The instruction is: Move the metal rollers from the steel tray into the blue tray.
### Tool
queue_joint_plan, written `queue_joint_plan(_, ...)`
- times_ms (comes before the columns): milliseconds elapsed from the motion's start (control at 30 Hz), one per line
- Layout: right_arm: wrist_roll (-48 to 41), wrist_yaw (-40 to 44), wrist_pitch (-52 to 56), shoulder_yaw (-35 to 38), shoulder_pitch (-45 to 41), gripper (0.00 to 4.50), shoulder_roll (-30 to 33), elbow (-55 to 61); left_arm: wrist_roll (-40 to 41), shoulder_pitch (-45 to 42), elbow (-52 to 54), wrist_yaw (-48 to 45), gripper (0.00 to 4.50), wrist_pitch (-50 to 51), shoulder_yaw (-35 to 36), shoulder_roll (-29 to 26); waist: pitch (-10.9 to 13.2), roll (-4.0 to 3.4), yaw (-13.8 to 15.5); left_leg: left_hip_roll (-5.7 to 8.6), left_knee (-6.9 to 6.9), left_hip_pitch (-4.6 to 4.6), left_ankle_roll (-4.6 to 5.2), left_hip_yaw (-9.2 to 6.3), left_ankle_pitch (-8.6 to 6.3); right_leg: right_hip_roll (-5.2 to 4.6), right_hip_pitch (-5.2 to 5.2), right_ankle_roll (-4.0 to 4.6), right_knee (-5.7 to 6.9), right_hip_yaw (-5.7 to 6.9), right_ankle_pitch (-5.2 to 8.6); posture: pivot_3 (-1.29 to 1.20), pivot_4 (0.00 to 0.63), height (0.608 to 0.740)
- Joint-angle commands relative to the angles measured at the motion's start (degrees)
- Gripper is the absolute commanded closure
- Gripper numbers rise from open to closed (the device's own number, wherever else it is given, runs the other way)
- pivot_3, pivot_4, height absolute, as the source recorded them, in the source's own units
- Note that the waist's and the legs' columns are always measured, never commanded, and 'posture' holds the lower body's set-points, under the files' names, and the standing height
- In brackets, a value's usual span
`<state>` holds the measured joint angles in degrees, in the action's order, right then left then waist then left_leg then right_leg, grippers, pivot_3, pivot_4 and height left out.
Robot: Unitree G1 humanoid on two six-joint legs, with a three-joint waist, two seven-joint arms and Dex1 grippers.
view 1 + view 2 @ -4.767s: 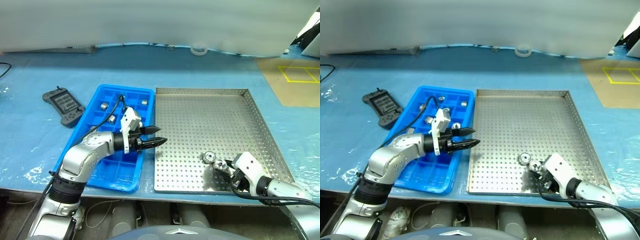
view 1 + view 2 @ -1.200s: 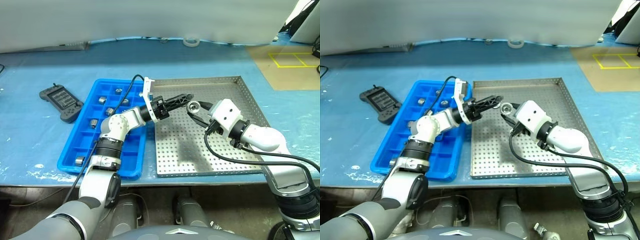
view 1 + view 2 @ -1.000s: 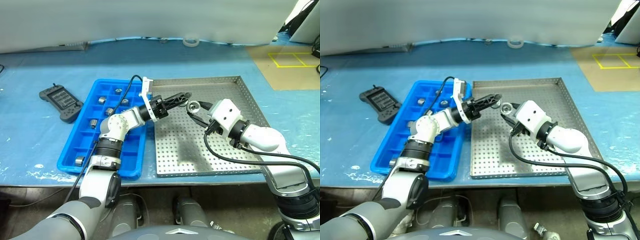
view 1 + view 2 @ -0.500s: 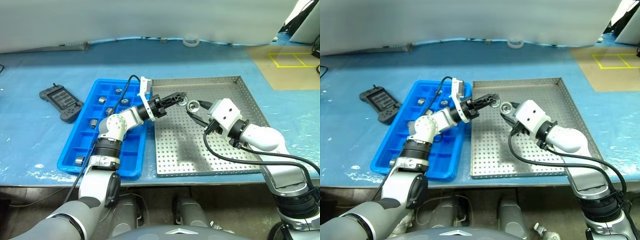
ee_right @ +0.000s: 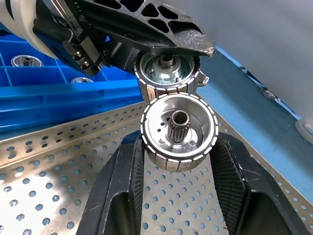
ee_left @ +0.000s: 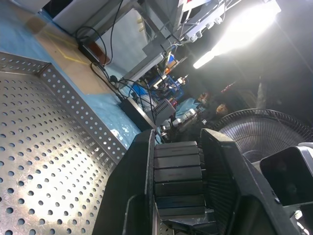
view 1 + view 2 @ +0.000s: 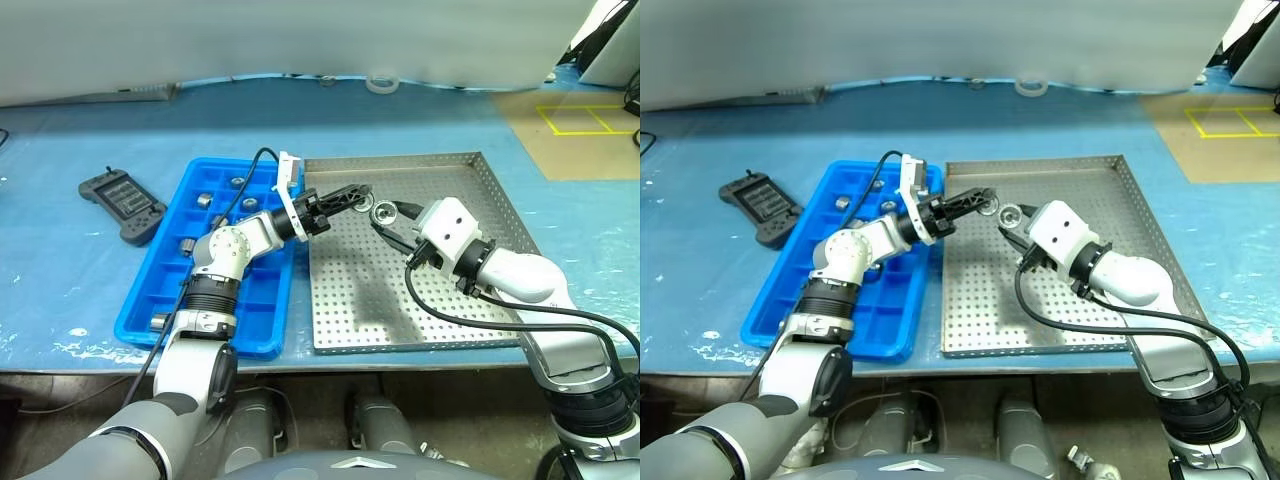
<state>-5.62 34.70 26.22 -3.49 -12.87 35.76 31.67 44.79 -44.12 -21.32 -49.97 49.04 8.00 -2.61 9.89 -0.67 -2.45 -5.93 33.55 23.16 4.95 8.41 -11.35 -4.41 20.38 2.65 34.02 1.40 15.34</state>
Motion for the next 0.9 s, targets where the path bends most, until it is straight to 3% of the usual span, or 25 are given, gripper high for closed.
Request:
queue_joint_plan(33,-0.48,-0.29,-0.36,1.29,-0.38,2.88,-0.21,0.78,0.35,-1.52,1.61,-0.66,3.42,-1.34,0.9,-1.3,0.0,0.0,-0.01,0.0,0.01,0.0,0.01,0.0,0.0,0.0,0.0,0.0,0.0,0.0,0.0,-0.33,0.15,0.74)
queue_joint_plan(333,-1.76,-0.49,0.54,3.11,2.8,2.88,0.35,-0.44,-0.31,-3.26,2.0,-2.85,3.42,-4.14,4.08,-10.87,0.0,0.0,-0.04,0.0,0.01,0.01,0.01,0.0,0.0,0.0,0.01,0.0,0.0,0.0,0.0,-0.33,0.15,0.74)
queue_joint_plan(533,-10.45,-1.57,7.95,6.42,3.04,2.88,-2.95,-1.23,-4.83,-3.53,3.24,-7.3,3.42,-8.59,1.9,-20.2,0.04,0.06,-0.15,-0.01,0.02,-0.01,-0.01,0.01,0.0,0.0,0.04,0.0,0.1,0.0,0.0,-0.3,0.15,0.74)
queue_joint_plan(700,-21.0,-1.74,18.29,12.64,1.1,2.88,-5.4,-3.11,-15.21,4.26,11.86,-16.65,3.42,-27.66,-4.77,-28.57,0.06,0.12,-0.61,-0.07,-0.15,0.04,-0.11,0.06,0.05,0.05,0.22,0.01,0.14,-0.06,0.01,-0.26,0.15,0.74)
queue_joint_plan(900,-22.72,-1.32,20.58,13.57,1.36,2.88,-3.13,-3.35,-12.1,5.63,13.66,-15.92,3.42,-26.42,0.43,-31.24,0.14,0.34,1.8,-0.05,-0.15,0.07,-0.27,0.08,0.17,-0.01,0.32,0.01,0.41,0.05,0.01,-0.24,0.15,0.74)
